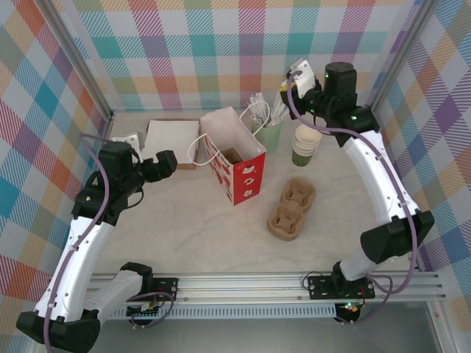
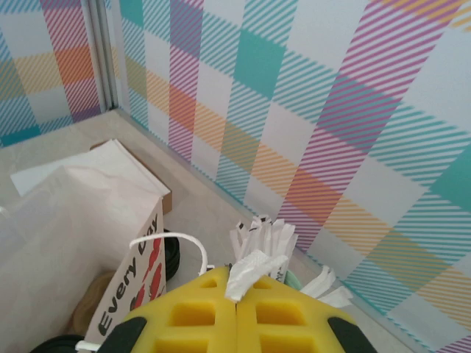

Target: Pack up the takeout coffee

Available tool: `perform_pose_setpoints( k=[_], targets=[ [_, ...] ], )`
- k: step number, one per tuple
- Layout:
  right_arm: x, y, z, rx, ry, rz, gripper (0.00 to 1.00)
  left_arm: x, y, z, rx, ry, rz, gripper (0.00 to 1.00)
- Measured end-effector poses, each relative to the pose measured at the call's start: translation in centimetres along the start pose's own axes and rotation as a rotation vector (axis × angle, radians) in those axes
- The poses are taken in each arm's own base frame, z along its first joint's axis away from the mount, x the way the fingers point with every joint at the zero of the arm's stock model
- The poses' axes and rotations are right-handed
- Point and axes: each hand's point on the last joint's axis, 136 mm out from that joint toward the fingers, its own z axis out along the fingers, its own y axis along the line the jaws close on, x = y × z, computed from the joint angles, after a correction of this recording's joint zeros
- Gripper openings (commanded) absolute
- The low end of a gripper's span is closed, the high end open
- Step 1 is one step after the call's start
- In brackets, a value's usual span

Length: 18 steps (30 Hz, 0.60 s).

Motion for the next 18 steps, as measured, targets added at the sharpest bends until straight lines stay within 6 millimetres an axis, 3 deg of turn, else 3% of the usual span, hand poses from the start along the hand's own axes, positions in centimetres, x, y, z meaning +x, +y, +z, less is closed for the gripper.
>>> perform_pose_setpoints(
  k=[6, 11, 18],
  targets=[
    [-4.2, 1.0, -5.2, 0.02, -0.091, 0.046, 0.0, 0.8, 0.4, -0.1, -0.001, 0.0, -0.007, 0.95],
    [-7.3, 3.9, -8.5, -0.036, -0.167, 0.059, 0.0, 1.8, 1.0, -0.1, -0.013, 0.008, -0.023, 0.95],
    [-9.5, 9.0, -9.6, -0.175, -0.219, 0.062, 0.0, 2.2, 1.5, -0.6, -0.026, -0.008, -0.03, 0.95]
  ],
)
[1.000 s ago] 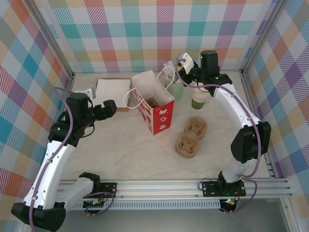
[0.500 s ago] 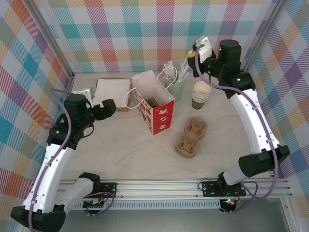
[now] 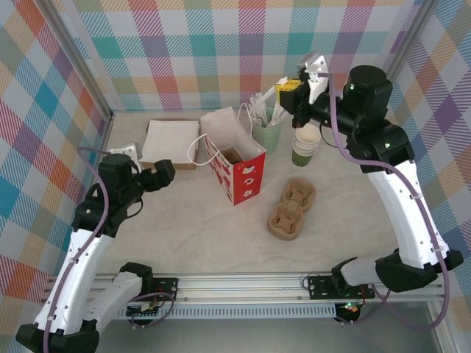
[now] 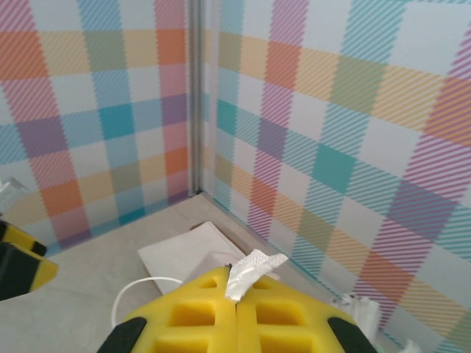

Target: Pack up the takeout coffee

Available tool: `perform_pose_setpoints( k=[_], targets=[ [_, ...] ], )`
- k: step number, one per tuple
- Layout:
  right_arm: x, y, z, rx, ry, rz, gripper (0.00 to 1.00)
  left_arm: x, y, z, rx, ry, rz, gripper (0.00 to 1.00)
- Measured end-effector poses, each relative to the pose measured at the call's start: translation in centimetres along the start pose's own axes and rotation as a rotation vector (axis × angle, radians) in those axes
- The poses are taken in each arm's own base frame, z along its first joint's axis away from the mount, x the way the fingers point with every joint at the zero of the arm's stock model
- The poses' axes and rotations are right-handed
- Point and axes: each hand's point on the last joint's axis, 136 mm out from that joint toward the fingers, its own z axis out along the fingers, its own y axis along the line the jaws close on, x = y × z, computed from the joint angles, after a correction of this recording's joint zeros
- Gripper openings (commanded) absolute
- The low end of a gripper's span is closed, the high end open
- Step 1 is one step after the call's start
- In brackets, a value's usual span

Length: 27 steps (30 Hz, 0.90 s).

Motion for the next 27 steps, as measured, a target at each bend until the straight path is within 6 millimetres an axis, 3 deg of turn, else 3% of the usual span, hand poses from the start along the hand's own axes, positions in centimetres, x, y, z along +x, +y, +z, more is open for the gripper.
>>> perform_pose_setpoints(
  k=[4, 10, 14, 20, 24, 27],
  targets=[
    [0.5, 1.9, 2.0, -0.058, 0.019, 0.001, 0.0, -0.2, 0.0, -0.5, 0.0, -0.019, -0.001, 0.95],
    [0.8, 1.8, 4.8, -0.043, 0.055, -0.034, 0.0, -0.3, 0.2, -0.9, -0.004, -0.03, -0.001, 0.95],
    [-1.7, 1.3, 4.4, -0.008, 0.019, -0.089, 0.0, 0.0, 0.4, -0.8, -0.014, -0.024, -0.004, 0.95],
    [-6.0, 1.2, 2.2, 0.029, -0.079, -0.168, 0.0, 0.3, 0.7, -0.7, -0.025, -0.012, -0.009, 0.95],
    [-6.4, 1.3, 2.1, 0.025, -0.086, -0.174, 0.0, 0.3, 0.8, -0.7, -0.032, -0.016, -0.019, 0.95],
    [-5.0, 1.5, 3.6, 0.0, -0.043, -0.155, 0.01, 0.2, 0.9, -0.7, -0.038, -0.019, -0.026, 0.95]
  ],
)
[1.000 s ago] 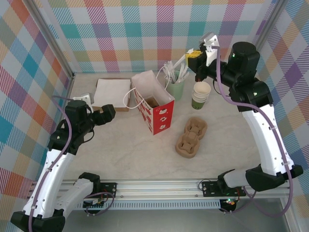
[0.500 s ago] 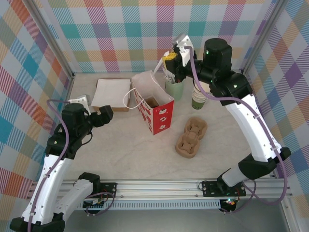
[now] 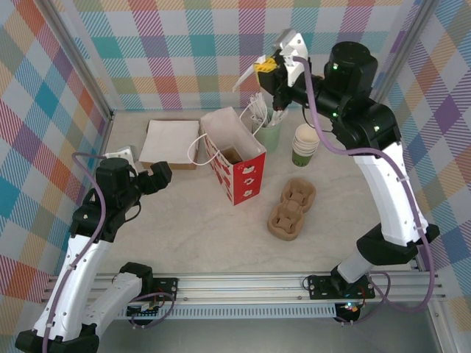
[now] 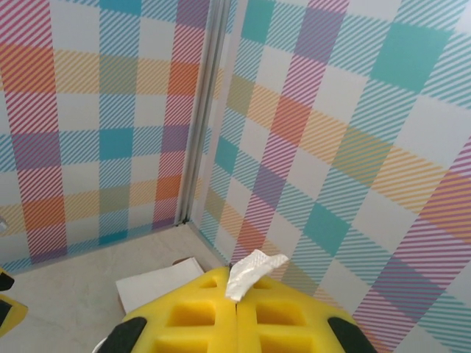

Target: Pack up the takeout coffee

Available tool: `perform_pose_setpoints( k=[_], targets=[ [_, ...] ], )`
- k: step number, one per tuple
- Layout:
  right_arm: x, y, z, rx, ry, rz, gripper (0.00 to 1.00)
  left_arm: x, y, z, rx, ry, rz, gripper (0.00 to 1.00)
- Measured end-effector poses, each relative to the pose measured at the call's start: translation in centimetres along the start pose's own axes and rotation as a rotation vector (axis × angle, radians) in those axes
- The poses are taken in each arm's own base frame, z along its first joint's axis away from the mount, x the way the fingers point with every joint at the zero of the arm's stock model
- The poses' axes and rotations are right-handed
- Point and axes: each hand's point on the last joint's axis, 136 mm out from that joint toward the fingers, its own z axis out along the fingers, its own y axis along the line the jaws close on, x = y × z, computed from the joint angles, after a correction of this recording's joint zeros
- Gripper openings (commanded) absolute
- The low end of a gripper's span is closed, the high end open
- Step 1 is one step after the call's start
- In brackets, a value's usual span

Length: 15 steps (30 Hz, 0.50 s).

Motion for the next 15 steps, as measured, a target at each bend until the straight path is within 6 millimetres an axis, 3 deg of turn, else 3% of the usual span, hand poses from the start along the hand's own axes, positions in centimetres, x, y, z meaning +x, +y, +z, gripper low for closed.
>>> perform_pose_setpoints(
  k=[3, 11, 15],
  targets=[
    [2.8, 0.5, 2.5, -0.036, 0.077, 0.038, 0.02, 0.0, 0.0, 0.0, -0.001, 0.001, -0.004, 0.95],
    [12.8, 1.3, 9.7, -0.1, 0.306, 0.111, 0.02, 0.0, 0.1, 0.1, -0.008, 0.0, -0.015, 0.96],
    [17.4, 1.9, 12.3, -0.128, 0.404, 0.14, 0.07, 0.0, 0.1, 0.1, -0.009, 0.0, -0.019, 0.96]
  ],
)
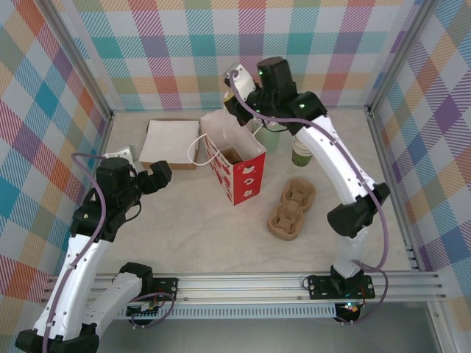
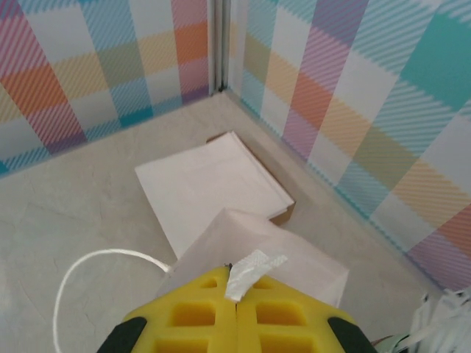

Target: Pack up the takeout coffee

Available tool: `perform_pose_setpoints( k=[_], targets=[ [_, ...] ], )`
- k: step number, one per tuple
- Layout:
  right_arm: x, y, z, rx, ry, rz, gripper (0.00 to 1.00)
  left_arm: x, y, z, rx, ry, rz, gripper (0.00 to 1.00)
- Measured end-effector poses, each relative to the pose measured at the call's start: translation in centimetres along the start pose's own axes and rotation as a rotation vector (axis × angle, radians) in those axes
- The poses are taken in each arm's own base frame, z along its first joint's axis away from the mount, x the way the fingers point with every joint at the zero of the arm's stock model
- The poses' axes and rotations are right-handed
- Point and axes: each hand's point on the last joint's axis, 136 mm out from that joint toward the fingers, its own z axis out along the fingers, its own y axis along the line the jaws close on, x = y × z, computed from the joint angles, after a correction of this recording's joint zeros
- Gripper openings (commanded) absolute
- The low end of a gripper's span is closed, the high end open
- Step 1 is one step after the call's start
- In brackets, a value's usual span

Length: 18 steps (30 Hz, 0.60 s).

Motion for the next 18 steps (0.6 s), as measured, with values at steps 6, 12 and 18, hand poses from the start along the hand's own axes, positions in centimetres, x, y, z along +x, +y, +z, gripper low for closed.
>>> perform_pose_setpoints(
  k=[6, 12, 18],
  targets=[
    [4.0, -0.1, 4.0, -0.035, 0.115, 0.038, 0.36, 0.0, 0.1, 0.1, -0.005, 0.002, 0.0, 0.96],
    [2.5, -0.3, 2.6, -0.016, 0.093, 0.018, 0.47, 0.6, 0.3, 1.3, -0.026, 0.043, 0.0, 0.99],
    [-1.2, -0.3, -3.6, 0.06, 0.013, -0.003, 0.59, 1.0, 0.2, 3.0, -0.044, 0.101, -0.023, 1.0]
  ],
)
